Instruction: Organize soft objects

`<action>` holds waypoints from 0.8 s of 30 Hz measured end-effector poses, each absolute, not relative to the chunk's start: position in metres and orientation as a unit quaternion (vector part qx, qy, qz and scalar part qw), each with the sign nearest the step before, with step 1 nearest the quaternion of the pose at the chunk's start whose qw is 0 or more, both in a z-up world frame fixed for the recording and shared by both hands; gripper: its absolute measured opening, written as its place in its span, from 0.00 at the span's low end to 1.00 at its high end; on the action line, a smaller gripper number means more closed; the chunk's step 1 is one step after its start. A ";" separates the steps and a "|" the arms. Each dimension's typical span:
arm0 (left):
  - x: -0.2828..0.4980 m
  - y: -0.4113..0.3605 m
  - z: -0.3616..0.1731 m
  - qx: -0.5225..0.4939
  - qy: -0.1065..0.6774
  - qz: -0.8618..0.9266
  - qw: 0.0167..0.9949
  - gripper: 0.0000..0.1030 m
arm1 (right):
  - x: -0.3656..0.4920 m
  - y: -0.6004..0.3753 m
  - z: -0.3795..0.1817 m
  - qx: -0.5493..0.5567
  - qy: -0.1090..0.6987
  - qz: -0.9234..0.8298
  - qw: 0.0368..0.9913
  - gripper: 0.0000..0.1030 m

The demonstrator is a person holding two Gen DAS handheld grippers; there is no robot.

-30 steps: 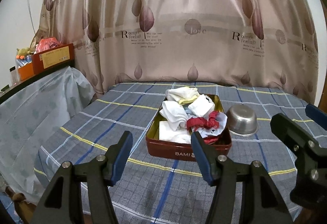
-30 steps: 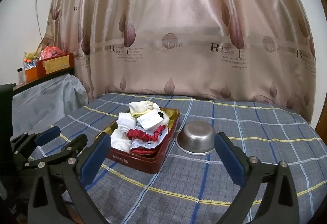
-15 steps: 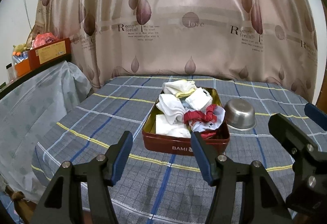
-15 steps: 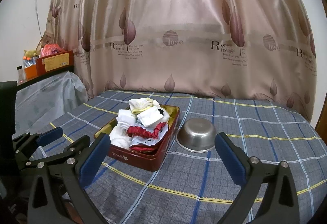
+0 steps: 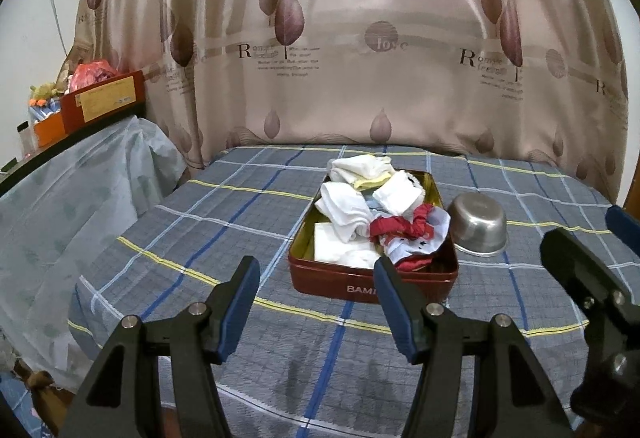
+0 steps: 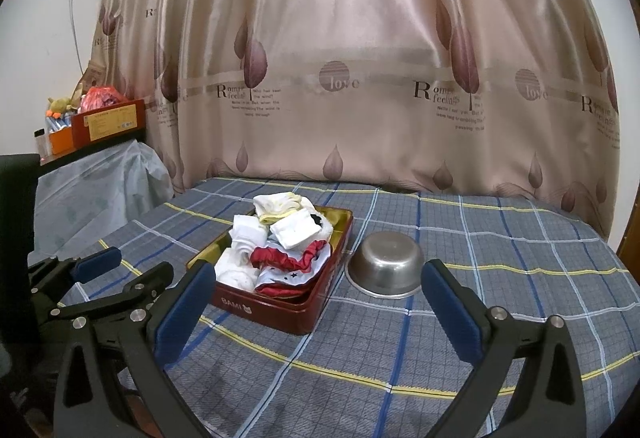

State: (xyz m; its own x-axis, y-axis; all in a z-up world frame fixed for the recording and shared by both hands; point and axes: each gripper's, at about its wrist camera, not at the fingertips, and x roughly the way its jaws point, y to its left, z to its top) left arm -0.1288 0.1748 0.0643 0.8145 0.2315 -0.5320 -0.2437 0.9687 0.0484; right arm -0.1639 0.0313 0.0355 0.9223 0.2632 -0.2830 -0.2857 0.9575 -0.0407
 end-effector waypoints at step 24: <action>-0.134 0.180 0.080 -0.017 0.283 0.108 0.953 0.59 | -0.164 0.024 0.036 -0.031 0.137 0.131 0.981 0.99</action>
